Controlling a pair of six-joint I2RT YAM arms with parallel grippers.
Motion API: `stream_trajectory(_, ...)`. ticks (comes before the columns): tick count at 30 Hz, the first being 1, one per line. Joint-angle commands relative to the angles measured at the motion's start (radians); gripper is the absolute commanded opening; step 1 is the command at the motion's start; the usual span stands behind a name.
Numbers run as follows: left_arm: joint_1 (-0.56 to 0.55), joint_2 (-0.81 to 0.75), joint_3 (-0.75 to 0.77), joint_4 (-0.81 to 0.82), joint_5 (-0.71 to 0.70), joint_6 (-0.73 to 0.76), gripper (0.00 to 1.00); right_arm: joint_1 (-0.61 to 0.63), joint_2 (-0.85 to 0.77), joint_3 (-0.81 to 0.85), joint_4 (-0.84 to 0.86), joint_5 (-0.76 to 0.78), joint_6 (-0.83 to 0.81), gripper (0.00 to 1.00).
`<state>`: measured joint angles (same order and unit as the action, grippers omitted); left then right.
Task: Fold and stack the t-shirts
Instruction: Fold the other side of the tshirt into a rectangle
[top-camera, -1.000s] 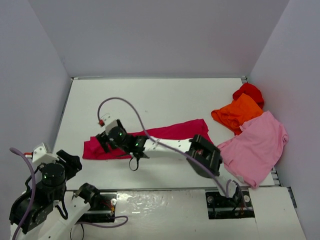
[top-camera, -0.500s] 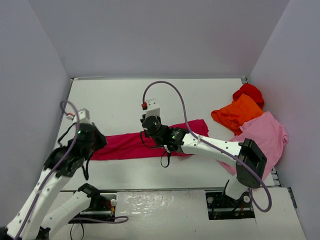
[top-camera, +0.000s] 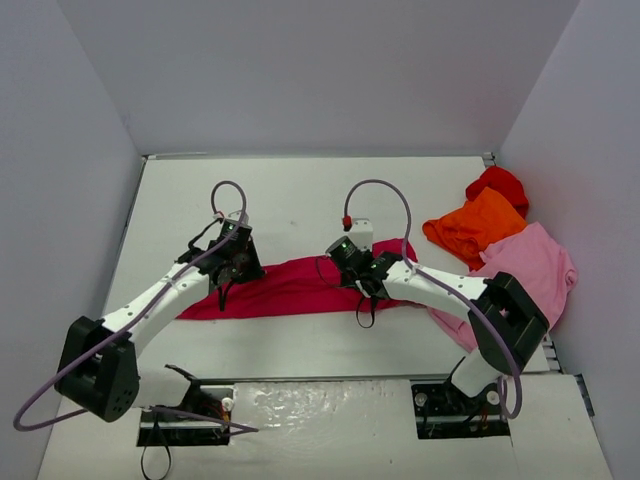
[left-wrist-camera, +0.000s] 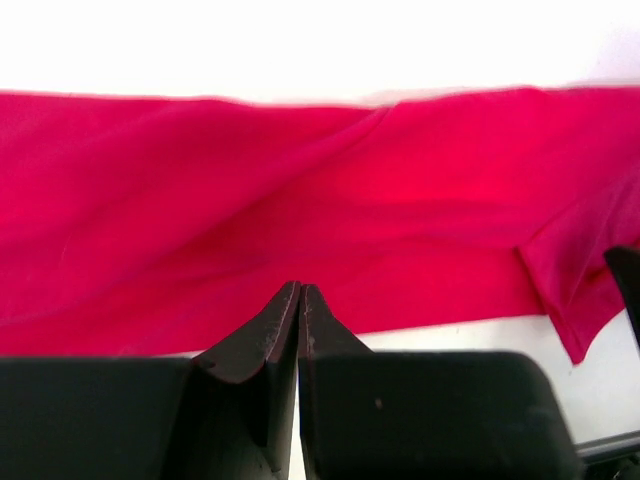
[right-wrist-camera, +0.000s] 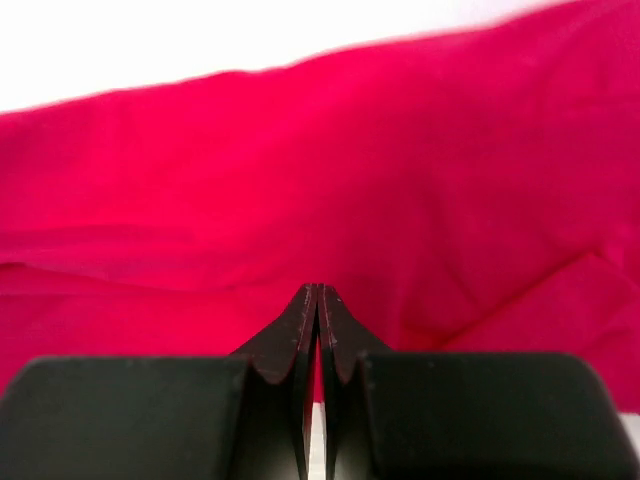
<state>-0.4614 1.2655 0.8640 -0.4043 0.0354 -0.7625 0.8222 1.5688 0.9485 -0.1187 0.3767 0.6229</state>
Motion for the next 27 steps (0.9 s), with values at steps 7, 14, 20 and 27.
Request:
stream_trajectory(7,0.036,0.312,0.179,0.229,0.158,0.049,0.0,-0.029,-0.015,-0.072,-0.115,-0.013,0.155,0.0)
stream_trajectory(14,0.037,0.353,0.085,0.337,0.212,0.003,0.0,-0.026,0.014,-0.16,-0.125,-0.111,0.204,0.0)
stream_trajectory(20,0.035,0.334,0.019,0.363,0.248,-0.023,0.0,-0.027,0.044,-0.176,-0.125,-0.104,0.233,0.0)
stream_trajectory(27,0.026,0.061,-0.084,0.262,0.127,-0.031,0.0,-0.027,-0.059,-0.127,-0.136,0.031,0.297,0.0)
